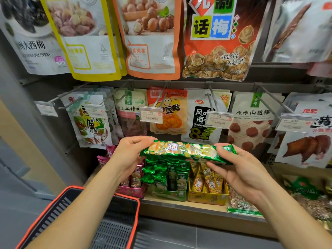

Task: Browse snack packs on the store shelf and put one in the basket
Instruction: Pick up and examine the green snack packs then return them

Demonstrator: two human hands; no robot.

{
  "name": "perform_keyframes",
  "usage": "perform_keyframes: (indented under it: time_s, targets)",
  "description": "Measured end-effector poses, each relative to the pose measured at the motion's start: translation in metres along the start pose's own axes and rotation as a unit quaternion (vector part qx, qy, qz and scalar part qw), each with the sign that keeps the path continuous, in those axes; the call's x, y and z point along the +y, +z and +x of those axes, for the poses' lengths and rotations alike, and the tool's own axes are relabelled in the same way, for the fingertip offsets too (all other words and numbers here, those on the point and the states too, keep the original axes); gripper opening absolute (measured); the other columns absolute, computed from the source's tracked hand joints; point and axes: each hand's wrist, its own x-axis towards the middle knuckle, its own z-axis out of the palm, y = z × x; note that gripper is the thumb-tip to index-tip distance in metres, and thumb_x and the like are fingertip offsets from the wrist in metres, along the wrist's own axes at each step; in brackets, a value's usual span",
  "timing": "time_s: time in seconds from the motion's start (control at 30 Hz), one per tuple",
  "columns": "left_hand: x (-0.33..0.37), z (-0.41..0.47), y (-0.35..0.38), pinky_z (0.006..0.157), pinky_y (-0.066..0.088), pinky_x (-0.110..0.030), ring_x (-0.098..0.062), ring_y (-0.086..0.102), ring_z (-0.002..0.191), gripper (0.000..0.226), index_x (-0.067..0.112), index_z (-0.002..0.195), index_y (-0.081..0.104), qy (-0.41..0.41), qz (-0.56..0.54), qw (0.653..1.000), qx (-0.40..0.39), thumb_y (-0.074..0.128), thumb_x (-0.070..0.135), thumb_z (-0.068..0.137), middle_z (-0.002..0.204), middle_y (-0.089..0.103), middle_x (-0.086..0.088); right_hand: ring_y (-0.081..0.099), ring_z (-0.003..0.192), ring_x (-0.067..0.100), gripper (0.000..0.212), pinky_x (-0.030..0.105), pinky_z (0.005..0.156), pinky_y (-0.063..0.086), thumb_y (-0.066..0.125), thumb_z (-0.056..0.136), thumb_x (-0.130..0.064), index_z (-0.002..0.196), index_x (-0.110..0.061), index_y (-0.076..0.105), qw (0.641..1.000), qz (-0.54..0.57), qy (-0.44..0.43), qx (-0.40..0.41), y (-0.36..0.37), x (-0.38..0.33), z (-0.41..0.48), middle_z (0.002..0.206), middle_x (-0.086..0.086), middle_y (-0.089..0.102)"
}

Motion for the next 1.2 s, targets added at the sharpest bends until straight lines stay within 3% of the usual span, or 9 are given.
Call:
perform_keyframes:
  time_s: [0.13,0.3,0.5,0.6,0.77,0.87,1.0,1.13,1.2]
  targets:
    - [0.002,0.001,-0.001,0.062,0.05,-0.02,-0.01,0.068,0.071,0.013,0.014,0.076,0.08,0.004,-0.017,1.0,0.024,0.069,0.02,0.081,0.08,0.075,-0.006,0.073,0.089,0.028,0.023,0.031,0.064,0.059,0.065,0.083,-0.022,0.08,-0.003,0.077,1.0,-0.011,-0.012,0.007,0.003,-0.001,-0.001,0.096,0.019,0.074]
    - [0.002,0.004,-0.002,0.068,0.051,-0.025,-0.015,0.066,0.079,0.024,0.011,0.086,0.077,0.0,-0.049,0.998,0.04,0.072,0.028,0.071,0.084,0.075,-0.007,0.073,0.09,0.03,0.03,0.034,0.066,0.06,0.063,0.082,-0.03,0.083,-0.004,0.078,1.0,0.001,-0.016,0.016,0.005,-0.001,-0.001,0.095,0.019,0.074]
    - [-0.003,0.004,-0.004,0.038,0.04,-0.018,-0.011,0.049,0.047,0.056,0.012,0.105,0.066,-0.133,0.048,0.99,0.008,0.06,0.062,0.08,0.091,0.068,-0.008,0.071,0.097,0.03,0.033,0.039,0.073,0.06,0.061,0.082,-0.03,0.09,-0.003,0.078,0.999,-0.014,-0.022,-0.024,0.002,-0.006,-0.001,0.105,0.018,0.073]
    - [-0.002,0.005,-0.005,0.035,0.037,-0.018,-0.01,0.048,0.043,0.051,0.014,0.107,0.062,-0.151,0.04,0.988,0.005,0.057,0.06,0.086,0.082,0.071,-0.005,0.07,0.102,0.03,0.028,0.04,0.078,0.06,0.06,0.082,-0.02,0.095,-0.003,0.077,0.998,-0.035,-0.026,-0.052,0.001,-0.007,-0.003,0.113,0.016,0.071]
    - [0.001,0.005,-0.004,0.042,0.049,-0.017,-0.012,0.056,0.05,0.023,0.005,0.1,0.07,-0.084,-0.066,0.994,0.009,0.069,0.022,0.085,0.084,0.069,-0.015,0.07,0.102,0.029,0.04,0.037,0.075,0.061,0.057,0.084,0.004,0.118,-0.012,0.069,0.998,-0.04,-0.015,-0.049,0.0,-0.006,-0.002,0.118,0.014,0.066]
    - [0.004,0.004,-0.006,0.054,0.055,-0.02,-0.014,0.067,0.064,0.027,0.004,0.102,0.07,-0.047,-0.107,0.993,-0.006,0.067,0.017,0.078,0.086,0.073,-0.011,0.071,0.096,0.033,0.031,0.036,0.072,0.062,0.061,0.084,0.002,0.113,-0.005,0.069,0.993,-0.11,0.029,-0.044,-0.001,-0.007,-0.003,0.112,0.02,0.069]
    - [0.004,0.005,-0.014,0.068,0.059,-0.028,-0.02,0.071,0.08,0.025,0.005,0.109,0.067,-0.029,-0.129,0.991,-0.018,0.057,0.008,0.087,0.094,0.073,-0.013,0.073,0.088,0.03,0.035,0.029,0.068,0.061,0.07,0.075,-0.004,0.11,-0.008,0.071,0.983,-0.164,0.042,-0.071,-0.003,-0.006,-0.004,0.103,0.017,0.074]
    - [0.002,0.006,-0.017,0.071,0.059,-0.028,-0.023,0.071,0.09,0.035,0.006,0.111,0.07,-0.074,-0.138,0.987,-0.041,0.065,0.02,0.08,0.105,0.072,-0.015,0.073,0.086,0.015,0.038,0.017,0.065,0.055,0.07,0.08,0.004,0.104,-0.026,0.077,0.96,-0.268,-0.072,-0.04,-0.003,-0.007,-0.005,0.107,0.004,0.074]
    - [-0.001,0.005,-0.017,0.067,0.058,-0.027,-0.02,0.07,0.092,0.034,0.013,0.103,0.075,-0.113,-0.049,0.992,-0.034,0.067,0.037,0.08,0.104,0.074,-0.01,0.07,0.084,0.007,0.046,0.014,0.064,0.052,0.072,0.081,0.004,0.101,-0.037,0.076,0.924,-0.359,-0.126,-0.036,-0.003,-0.008,-0.007,0.104,-0.002,0.073]
